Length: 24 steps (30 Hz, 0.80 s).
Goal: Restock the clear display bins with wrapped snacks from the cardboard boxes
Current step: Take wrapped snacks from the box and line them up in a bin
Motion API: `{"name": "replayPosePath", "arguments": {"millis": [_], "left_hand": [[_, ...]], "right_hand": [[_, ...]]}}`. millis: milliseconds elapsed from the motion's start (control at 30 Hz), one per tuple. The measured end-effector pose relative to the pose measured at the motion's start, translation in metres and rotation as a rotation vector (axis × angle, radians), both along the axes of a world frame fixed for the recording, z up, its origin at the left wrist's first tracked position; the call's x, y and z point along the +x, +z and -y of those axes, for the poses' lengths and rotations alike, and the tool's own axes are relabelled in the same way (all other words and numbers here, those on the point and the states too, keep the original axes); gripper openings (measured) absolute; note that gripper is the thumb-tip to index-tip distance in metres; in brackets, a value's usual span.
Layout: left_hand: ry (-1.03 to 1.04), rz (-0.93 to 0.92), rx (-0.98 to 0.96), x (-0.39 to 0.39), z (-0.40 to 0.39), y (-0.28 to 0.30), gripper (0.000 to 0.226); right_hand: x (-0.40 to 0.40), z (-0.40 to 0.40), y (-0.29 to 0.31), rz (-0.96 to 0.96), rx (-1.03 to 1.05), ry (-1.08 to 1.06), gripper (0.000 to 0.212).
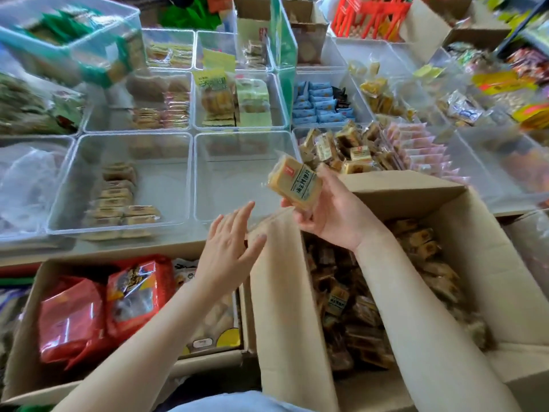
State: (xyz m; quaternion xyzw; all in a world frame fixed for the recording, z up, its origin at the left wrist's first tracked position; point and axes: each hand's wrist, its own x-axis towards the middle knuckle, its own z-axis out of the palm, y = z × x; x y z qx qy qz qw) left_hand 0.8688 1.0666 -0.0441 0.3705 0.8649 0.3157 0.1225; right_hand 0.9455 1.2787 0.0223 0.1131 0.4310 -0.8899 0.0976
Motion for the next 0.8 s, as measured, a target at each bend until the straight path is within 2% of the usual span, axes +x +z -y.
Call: {"name": "replayPosePath", "arguments": {"millis": [200,300,367,467,700,800], "left_hand": [[0.222,-0.099,-0.294,-0.133,0.11,-0.061,0.076],[0.31,-0.173,-0.369,-0.193,0.162,-0.077,0.066],[0.352,-0.213,-0.409,-0.228,0.186,-0.083,0.062],[0.348,-0.178,-0.468,-0.273,0.21,-0.096,0.071],[0.299,-0.212,-0.536,-0.289,0.226,-0.122,0.083],[0.289,-0.199,-0.542,-0.29,0.227,-0.123,0.084]], "right_hand": [[-0.109,0.081,-0.03,0.201,0.15,0.016,0.034],[-0.167,0.13,-0.058,0.354,0.164,-0.034,0.036],[-0.201,0.16,-0.079,0.435,0.175,-0.059,0.027],[-0.245,0.192,-0.113,0.509,0.274,-0.098,0.022],[-0.323,0.209,-0.171,0.541,0.581,-0.23,0.015],[-0.351,0.21,-0.194,0.555,0.739,-0.199,0.016]]}}
